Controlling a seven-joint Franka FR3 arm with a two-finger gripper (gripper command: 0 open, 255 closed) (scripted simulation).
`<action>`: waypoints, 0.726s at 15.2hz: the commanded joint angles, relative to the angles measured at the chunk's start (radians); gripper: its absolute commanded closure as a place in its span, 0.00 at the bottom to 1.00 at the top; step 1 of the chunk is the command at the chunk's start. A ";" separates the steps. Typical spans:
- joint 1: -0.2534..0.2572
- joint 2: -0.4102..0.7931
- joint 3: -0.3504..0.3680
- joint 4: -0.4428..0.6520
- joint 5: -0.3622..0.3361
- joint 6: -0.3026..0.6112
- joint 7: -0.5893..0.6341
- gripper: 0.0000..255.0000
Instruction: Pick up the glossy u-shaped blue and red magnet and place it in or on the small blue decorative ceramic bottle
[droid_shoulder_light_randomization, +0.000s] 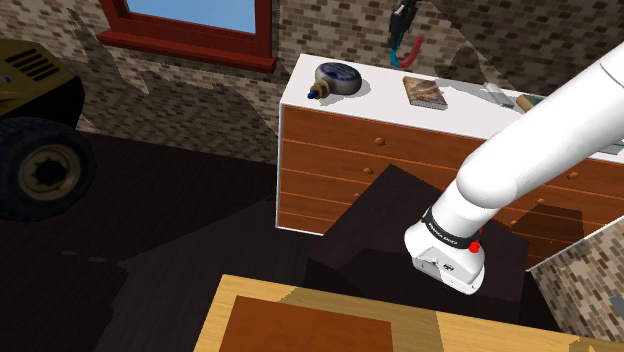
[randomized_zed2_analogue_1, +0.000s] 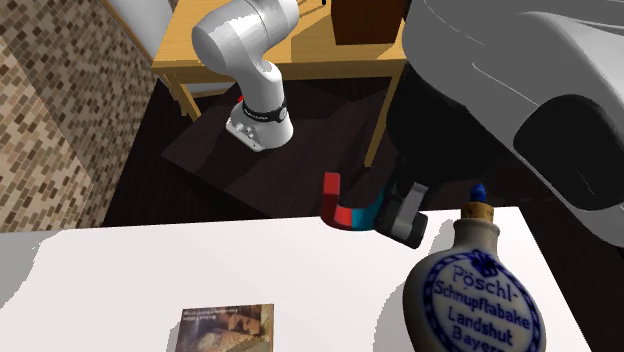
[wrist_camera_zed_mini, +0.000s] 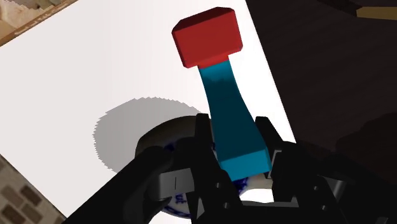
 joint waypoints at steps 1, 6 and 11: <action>0.001 -0.001 0.002 0.024 0.001 -0.025 0.000 1.00; 0.003 0.005 0.005 0.096 0.005 -0.092 -0.003 1.00; 0.006 0.016 0.006 0.174 0.009 -0.159 -0.007 1.00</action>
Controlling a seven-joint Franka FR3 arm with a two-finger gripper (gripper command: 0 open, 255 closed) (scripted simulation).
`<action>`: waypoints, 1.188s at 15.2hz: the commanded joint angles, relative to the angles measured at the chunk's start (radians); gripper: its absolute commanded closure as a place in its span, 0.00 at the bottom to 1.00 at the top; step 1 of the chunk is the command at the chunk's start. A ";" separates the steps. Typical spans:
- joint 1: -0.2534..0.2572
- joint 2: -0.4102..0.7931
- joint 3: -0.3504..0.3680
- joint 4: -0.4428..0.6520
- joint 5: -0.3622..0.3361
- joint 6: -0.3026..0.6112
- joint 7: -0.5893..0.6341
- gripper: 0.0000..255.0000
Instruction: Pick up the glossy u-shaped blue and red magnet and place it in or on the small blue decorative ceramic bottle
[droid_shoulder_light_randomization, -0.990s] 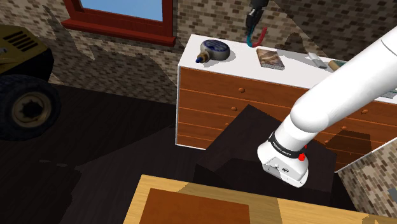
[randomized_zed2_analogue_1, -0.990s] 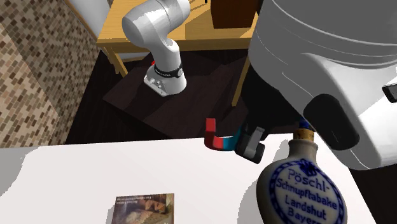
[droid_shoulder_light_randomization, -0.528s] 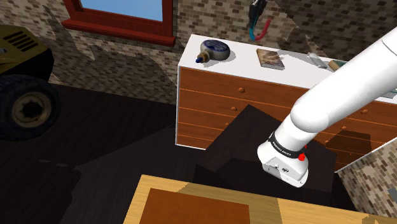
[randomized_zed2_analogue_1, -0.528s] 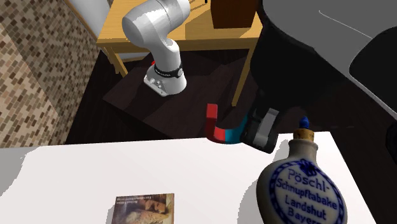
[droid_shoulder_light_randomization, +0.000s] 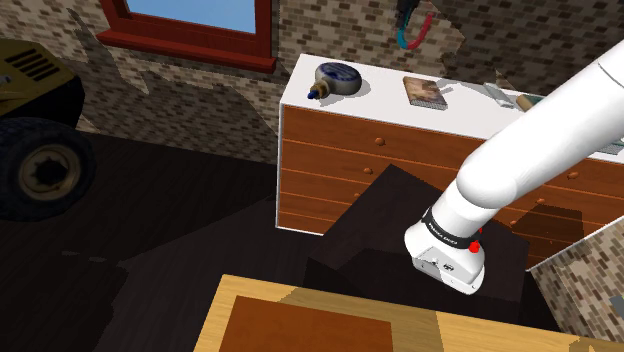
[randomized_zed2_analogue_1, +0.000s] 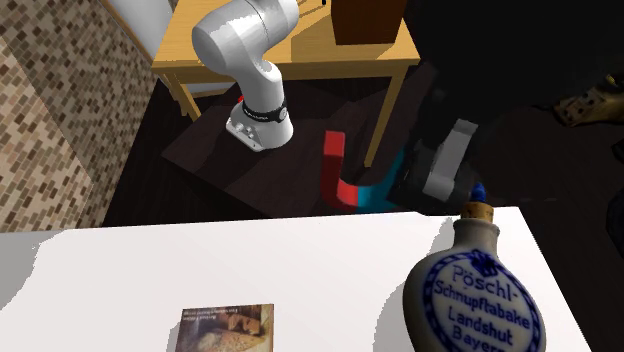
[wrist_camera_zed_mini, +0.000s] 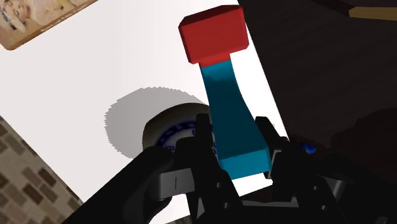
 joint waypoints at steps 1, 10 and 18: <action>0.008 0.040 0.004 0.053 0.014 -0.016 0.007 1.00; 0.039 0.382 0.023 0.462 0.131 -0.103 0.050 1.00; -0.011 0.749 0.048 0.999 0.238 -0.285 0.088 1.00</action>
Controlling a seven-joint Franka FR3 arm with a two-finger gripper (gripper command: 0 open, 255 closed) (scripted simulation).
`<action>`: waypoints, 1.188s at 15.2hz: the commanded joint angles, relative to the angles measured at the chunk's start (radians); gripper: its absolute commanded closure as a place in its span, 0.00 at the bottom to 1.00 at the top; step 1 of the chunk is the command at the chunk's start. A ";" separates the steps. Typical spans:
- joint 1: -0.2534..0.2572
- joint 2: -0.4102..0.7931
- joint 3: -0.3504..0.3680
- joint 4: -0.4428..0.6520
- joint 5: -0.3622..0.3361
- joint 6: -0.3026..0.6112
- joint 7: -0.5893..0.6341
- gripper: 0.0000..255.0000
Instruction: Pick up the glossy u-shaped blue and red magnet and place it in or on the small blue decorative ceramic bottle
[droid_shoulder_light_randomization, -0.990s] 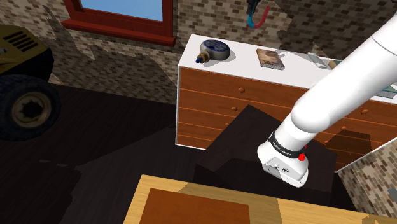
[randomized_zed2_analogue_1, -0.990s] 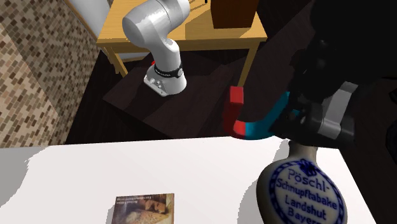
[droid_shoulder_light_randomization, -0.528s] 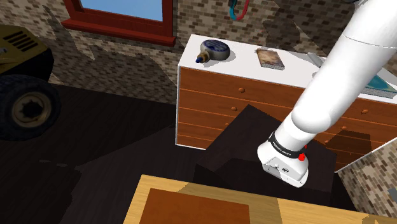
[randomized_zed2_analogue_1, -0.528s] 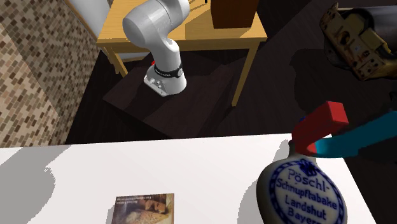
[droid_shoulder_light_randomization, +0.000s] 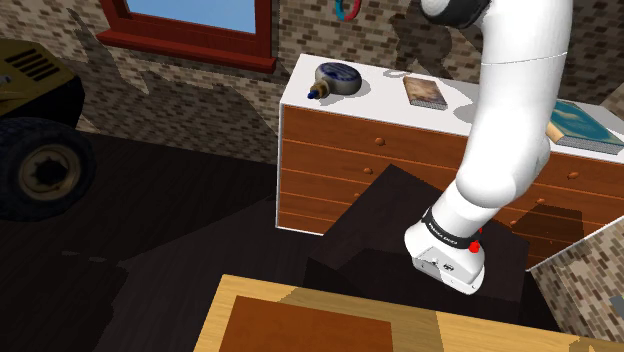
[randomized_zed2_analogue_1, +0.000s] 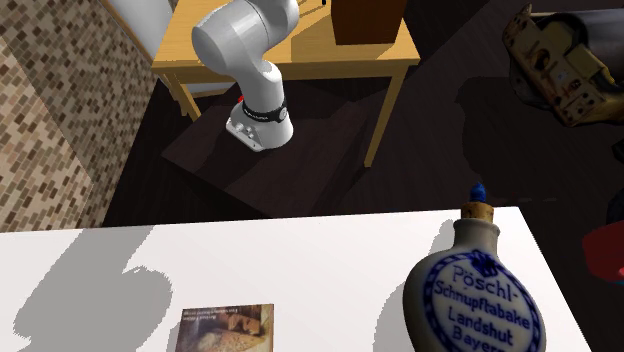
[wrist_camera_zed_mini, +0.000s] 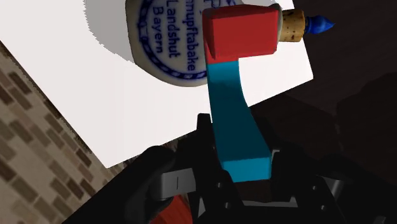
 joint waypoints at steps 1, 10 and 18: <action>0.004 0.003 0.001 -0.017 0.000 0.020 0.002 1.00; 0.043 -0.082 -0.002 -0.276 -0.026 0.195 0.004 1.00; 0.057 -0.109 -0.001 -0.404 -0.034 0.296 0.005 1.00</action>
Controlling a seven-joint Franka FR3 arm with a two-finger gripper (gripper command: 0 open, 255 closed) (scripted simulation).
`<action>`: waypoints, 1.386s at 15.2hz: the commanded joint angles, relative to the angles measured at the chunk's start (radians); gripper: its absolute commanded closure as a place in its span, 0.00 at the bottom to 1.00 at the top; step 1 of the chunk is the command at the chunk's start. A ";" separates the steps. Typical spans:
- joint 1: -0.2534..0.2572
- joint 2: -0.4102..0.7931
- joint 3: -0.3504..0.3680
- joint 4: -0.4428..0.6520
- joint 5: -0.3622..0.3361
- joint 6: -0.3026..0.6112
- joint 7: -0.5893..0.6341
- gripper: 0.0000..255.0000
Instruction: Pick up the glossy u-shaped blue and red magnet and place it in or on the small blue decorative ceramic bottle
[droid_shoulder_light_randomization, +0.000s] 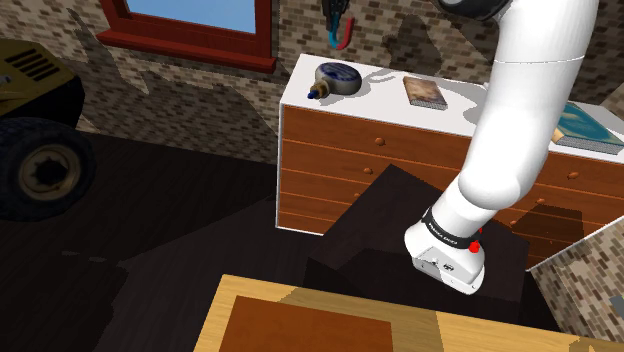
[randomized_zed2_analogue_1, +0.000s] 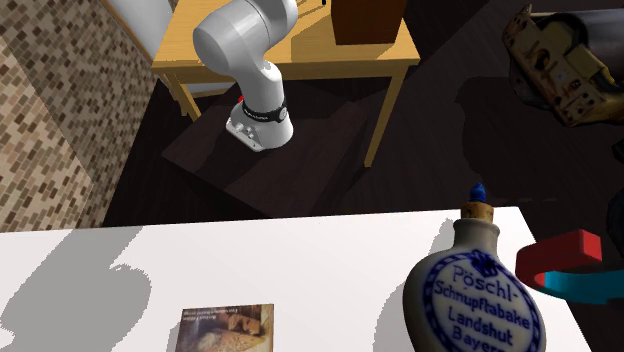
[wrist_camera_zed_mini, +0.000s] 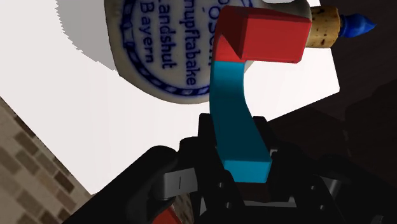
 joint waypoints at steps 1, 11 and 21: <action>0.002 -0.004 0.000 -0.011 -0.001 0.008 0.001 1.00; 0.002 -0.004 0.000 -0.011 -0.001 0.008 0.001 0.00; -0.021 0.044 0.000 0.191 0.013 -0.147 0.000 0.00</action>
